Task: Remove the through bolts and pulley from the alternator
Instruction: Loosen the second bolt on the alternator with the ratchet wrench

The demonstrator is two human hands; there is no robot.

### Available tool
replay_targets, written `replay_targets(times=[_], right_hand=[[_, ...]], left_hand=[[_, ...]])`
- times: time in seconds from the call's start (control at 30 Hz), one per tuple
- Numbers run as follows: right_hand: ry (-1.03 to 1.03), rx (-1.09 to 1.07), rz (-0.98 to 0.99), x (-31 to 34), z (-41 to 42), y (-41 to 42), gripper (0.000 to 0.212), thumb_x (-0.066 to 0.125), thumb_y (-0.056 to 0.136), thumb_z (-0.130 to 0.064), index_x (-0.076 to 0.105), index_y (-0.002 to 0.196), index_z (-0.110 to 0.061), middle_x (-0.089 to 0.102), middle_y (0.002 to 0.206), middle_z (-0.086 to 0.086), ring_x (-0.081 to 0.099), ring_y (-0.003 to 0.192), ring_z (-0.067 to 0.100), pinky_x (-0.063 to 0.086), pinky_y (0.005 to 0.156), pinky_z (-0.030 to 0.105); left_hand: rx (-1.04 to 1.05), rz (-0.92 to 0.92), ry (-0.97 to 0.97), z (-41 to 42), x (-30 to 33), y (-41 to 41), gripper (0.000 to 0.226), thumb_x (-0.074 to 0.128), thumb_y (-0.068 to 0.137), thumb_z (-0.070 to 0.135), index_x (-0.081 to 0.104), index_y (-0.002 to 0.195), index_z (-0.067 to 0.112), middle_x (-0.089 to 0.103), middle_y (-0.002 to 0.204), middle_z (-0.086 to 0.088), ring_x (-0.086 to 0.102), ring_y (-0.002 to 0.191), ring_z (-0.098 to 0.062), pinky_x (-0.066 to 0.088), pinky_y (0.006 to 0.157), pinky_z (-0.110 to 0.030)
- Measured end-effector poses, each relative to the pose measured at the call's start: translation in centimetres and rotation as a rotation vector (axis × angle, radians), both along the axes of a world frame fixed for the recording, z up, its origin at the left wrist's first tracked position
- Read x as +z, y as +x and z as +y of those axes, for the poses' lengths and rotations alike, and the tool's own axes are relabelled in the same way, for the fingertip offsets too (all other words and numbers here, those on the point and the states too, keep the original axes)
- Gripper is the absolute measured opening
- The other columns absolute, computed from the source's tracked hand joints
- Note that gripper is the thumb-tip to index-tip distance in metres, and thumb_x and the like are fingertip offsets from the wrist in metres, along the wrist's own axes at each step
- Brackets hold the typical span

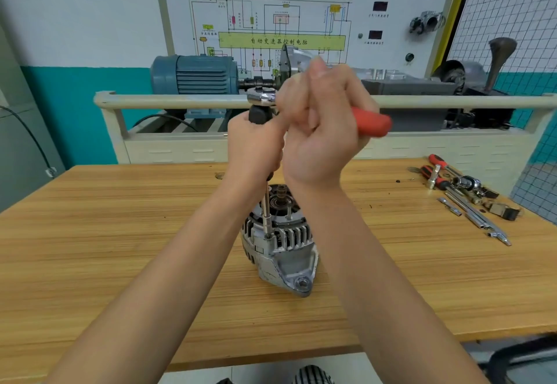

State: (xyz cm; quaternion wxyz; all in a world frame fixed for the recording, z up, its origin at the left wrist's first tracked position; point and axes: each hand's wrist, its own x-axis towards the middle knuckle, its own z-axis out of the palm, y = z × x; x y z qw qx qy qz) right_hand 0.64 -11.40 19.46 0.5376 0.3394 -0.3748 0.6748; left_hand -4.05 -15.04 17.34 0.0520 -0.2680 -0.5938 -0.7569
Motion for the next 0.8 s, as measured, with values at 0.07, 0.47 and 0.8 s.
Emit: replay_targets(times=[0.07,0.47,0.8], right_hand=[[-0.025,0.228,-0.064,0.7,1.4,-0.2,0.048,0.045,0.083,-0.002,0.038,0.039,-0.02,0.03,0.035,-0.006,0.022,0.034,0.008,0.021,0.046,0.025],[-0.311,0.656,-0.205,0.7,4.5,-0.4,0.059,0.032,0.095,-0.01,0.032,0.036,-0.017,0.023,0.033,-0.004,0.012,0.034,0.012,0.02,0.041,0.023],[-0.002,0.017,-0.019,-0.1,0.3,0.1,0.04,0.052,0.078,-0.001,0.04,0.046,-0.022,0.035,0.043,-0.007,0.026,0.04,0.009,0.02,0.048,0.03]], left_hand=[[-0.113,-0.073,-0.003,-0.6,0.0,-0.4,0.041,0.055,0.082,-0.004,0.033,0.055,0.018,0.028,0.04,0.007,0.021,0.036,-0.009,0.019,0.037,-0.017],[-0.387,-0.084,-0.118,-0.7,0.7,-0.9,0.045,0.057,0.081,0.004,0.037,0.044,0.018,0.022,0.037,0.006,0.015,0.03,-0.008,0.016,0.036,-0.013],[0.038,-0.004,0.004,0.2,0.2,-0.1,0.044,0.058,0.083,-0.001,0.032,0.053,0.019,0.028,0.04,0.01,0.022,0.04,-0.007,0.018,0.038,-0.018]])
